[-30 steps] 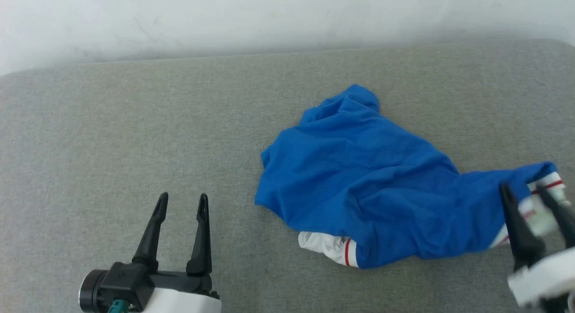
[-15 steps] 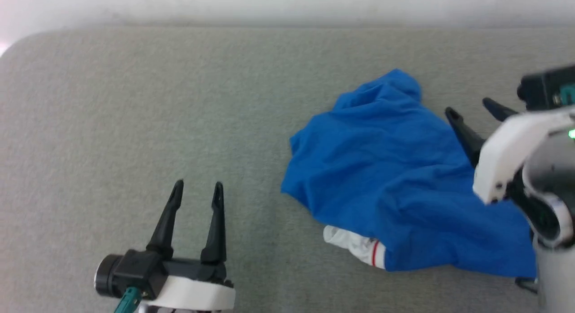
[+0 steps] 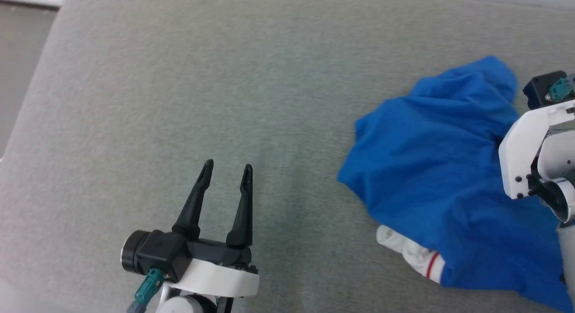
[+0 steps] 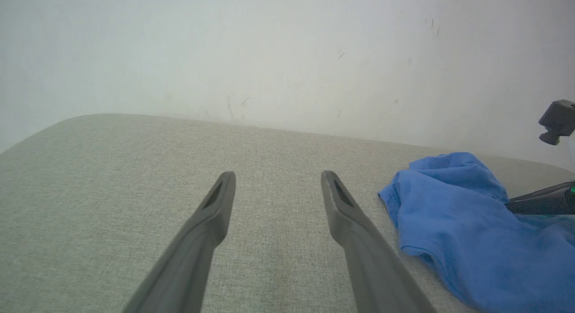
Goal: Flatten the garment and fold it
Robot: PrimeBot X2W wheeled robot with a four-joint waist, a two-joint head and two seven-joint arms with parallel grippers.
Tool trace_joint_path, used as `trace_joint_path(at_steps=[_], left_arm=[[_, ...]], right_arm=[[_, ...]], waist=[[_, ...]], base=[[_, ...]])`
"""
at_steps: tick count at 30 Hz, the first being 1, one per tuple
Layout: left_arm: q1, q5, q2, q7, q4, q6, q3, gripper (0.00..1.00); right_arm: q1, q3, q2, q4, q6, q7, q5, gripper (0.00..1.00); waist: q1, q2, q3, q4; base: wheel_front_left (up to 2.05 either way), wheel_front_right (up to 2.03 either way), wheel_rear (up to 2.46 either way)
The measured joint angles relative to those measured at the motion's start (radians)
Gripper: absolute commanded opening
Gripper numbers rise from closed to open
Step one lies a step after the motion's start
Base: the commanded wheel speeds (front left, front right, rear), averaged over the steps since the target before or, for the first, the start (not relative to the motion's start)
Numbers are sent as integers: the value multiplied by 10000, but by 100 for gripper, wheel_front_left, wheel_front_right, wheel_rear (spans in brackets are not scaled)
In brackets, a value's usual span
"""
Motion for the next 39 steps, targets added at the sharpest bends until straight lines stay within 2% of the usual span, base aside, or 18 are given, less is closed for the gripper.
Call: trace_joint_path(at_steps=[5,8,14,18,24,25,26,33,39], left_arm=[[-21,0,-25,0,46,2,15,100],[-13,2,-31,2,69,8,67,100],[-40,2,-42,0,12,-2,-27,100],[-180,-2,-48,0,36,-17,-188,100],[-343,-234,-52,0,117,-6,-527,100],[-380,-251,-50,2,134,0,-562,100],[-440,-255,-50,2,142,4,-594,100],[-718,-301,-52,2,224,100,-667,100],[-725,-134,-54,0,272,102,-349,100]], right_arm=[[-203,268,-211,-257,-2,-506,201,0],[-651,518,-291,-466,2,-844,395,0],[-2801,445,-1227,-736,2,-1118,297,0],[-3738,290,-1720,-259,2,-1246,-226,0],[-3679,12,-1572,1110,2,-1856,-809,2],[-3609,-10,-1501,1248,2,-1946,-865,72],[-3557,-44,-1409,1375,2,-2105,-922,100],[-3441,42,-1005,1720,2,-3168,-951,100],[-3300,-207,-568,807,2,-4109,0,100]], waist=[[2,0,196,458],[2,0,105,509],[1,0,88,495],[0,0,358,600],[1,0,879,1012],[1,0,968,1068],[2,0,1059,1116],[2,0,1397,1170],[0,0,1030,962]], base=[[0,0,0],[0,0,0],[0,0,0],[0,0,0],[0,0,0],[0,0,0],[0,0,0],[0,0,0],[0,0,0]])
